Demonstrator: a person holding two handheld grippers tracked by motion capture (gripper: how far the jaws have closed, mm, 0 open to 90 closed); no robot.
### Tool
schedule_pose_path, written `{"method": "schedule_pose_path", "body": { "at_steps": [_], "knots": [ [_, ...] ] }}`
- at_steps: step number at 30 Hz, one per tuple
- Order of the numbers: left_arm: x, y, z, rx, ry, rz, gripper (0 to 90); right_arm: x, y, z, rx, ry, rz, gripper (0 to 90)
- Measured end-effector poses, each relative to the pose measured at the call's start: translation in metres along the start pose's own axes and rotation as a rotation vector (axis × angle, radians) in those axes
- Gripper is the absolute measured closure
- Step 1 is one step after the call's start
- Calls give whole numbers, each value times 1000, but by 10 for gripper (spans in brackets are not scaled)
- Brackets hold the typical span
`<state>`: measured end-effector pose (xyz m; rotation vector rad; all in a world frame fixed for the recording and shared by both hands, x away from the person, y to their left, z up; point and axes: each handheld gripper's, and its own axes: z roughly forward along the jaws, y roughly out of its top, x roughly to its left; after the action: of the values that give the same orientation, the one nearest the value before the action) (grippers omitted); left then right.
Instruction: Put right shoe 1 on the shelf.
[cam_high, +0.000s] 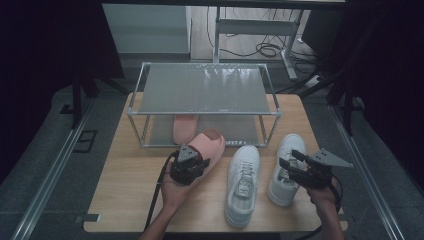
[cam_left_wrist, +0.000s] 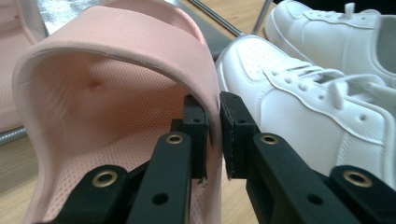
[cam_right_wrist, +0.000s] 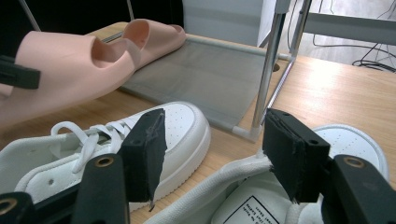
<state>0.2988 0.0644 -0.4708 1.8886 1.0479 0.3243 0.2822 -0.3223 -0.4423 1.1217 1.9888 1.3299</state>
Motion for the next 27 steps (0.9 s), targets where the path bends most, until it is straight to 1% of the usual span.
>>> {"method": "schedule_pose_path", "body": {
  "at_steps": [6, 11, 15, 18, 21, 22, 23, 26, 27],
  "knots": [
    [4, 9, 10, -8, 9, -20, 826, 1, -1, 2, 4, 4, 0, 405],
    [7, 16, 22, -7, 26, -33, 830, 2, -1, 3, 10, 8, 0, 405],
    [8, 20, 35, -16, 57, -51, 832, 1, -2, 4, 10, 16, 7, 405],
    [5, 23, 49, -8, 87, -41, 832, 2, -2, 4, 10, 15, 2, 405],
    [4, 27, 64, -6, 107, -46, 831, 3, -1, 4, 8, 14, -1, 405],
    [4, 29, 70, -8, 123, -49, 831, 3, -1, 3, 8, 14, -1, 405],
    [5, 30, 73, -12, 132, -55, 832, 3, -1, 3, 9, 13, -1, 405],
    [10, 34, 89, -2, 151, -102, 831, 3, -2, 4, 12, 13, -1, 405],
    [11, 35, 92, -4, 156, -111, 831, 2, -2, 4, 13, 12, -2, 405]
  ]
}}
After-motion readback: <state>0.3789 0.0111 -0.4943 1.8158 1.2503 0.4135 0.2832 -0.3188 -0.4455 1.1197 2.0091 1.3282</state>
